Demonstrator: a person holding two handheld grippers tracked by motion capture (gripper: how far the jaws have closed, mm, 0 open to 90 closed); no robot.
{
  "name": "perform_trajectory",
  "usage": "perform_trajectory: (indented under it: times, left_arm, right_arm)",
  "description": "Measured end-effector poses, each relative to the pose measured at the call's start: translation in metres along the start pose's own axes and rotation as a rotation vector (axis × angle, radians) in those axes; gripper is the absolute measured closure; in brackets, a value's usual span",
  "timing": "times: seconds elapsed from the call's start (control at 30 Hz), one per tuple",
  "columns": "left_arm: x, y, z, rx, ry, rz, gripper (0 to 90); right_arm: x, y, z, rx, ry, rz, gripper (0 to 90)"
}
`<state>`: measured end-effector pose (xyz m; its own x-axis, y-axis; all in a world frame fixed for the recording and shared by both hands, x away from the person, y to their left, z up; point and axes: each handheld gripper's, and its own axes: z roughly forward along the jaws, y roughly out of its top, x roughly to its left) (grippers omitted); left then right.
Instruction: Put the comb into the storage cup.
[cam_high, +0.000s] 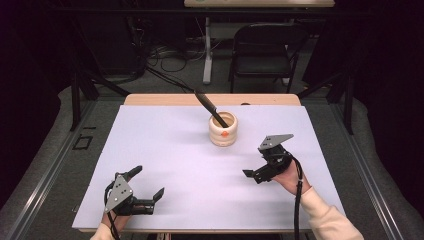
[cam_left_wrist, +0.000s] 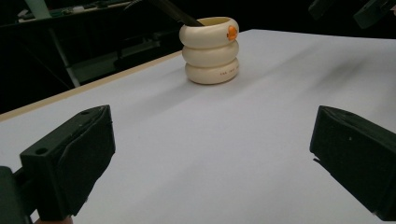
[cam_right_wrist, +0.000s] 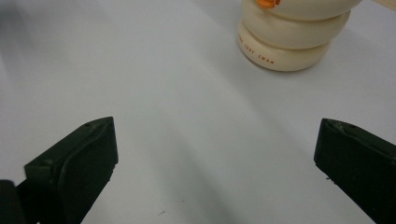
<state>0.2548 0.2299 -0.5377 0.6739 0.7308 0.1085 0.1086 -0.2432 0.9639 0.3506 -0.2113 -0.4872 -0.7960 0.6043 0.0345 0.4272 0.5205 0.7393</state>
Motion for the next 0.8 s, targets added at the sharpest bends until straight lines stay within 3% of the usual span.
perform_trajectory:
  times: [0.8]
  left_arm:
    - [0.0,0.0,-0.001,-0.003,0.001,0.002,0.2]
  right_arm:
    - [0.023,-0.023,-0.02,-0.042,-0.024,-0.019,0.0]
